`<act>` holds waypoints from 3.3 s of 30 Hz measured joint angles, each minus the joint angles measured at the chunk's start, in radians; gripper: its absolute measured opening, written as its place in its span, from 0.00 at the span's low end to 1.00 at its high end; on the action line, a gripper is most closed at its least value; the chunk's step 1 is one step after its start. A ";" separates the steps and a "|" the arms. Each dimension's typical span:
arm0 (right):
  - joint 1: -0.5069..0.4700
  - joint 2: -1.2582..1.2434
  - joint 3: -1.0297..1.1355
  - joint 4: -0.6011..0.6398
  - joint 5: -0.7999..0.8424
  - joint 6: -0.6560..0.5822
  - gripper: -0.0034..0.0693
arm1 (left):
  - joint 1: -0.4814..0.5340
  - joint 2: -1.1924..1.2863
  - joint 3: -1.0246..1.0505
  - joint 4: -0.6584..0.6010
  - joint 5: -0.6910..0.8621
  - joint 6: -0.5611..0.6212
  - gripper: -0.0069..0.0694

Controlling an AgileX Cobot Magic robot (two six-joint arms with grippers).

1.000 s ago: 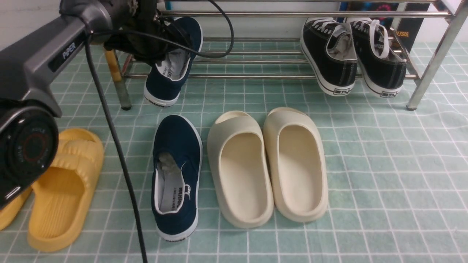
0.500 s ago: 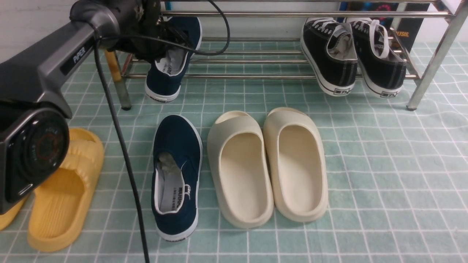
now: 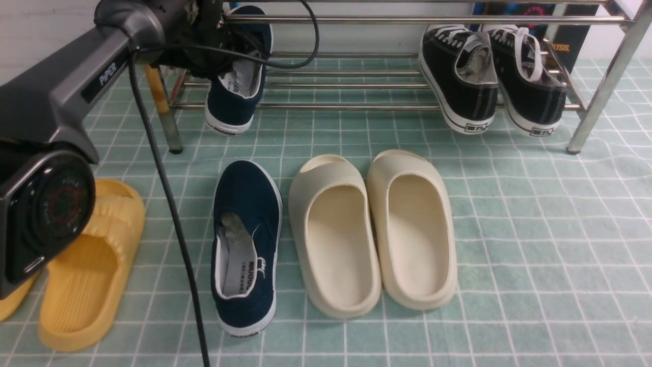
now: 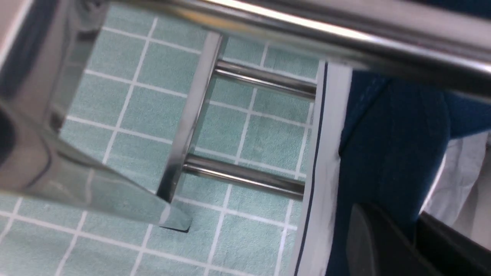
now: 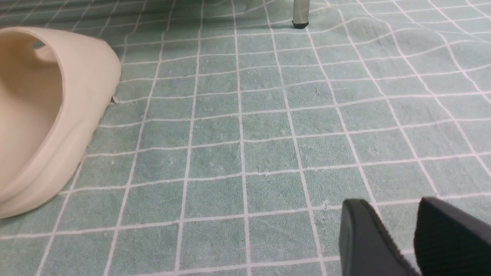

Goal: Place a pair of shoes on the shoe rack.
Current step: Use the left arm to put a shoe into the shoe rack, then use the left arm to grab the shoe closest to it, then use the left arm to put a shoe into the shoe rack

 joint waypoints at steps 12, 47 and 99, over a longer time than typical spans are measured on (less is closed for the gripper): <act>0.000 0.000 0.000 0.000 0.000 0.000 0.38 | 0.000 0.002 -0.003 0.009 -0.042 0.038 0.48; 0.000 0.000 0.000 0.000 0.001 0.000 0.38 | -0.002 -0.687 1.004 -0.562 0.108 0.493 0.14; 0.000 0.000 0.000 0.000 0.001 0.000 0.38 | -0.001 -0.355 0.492 -0.733 0.072 0.523 0.10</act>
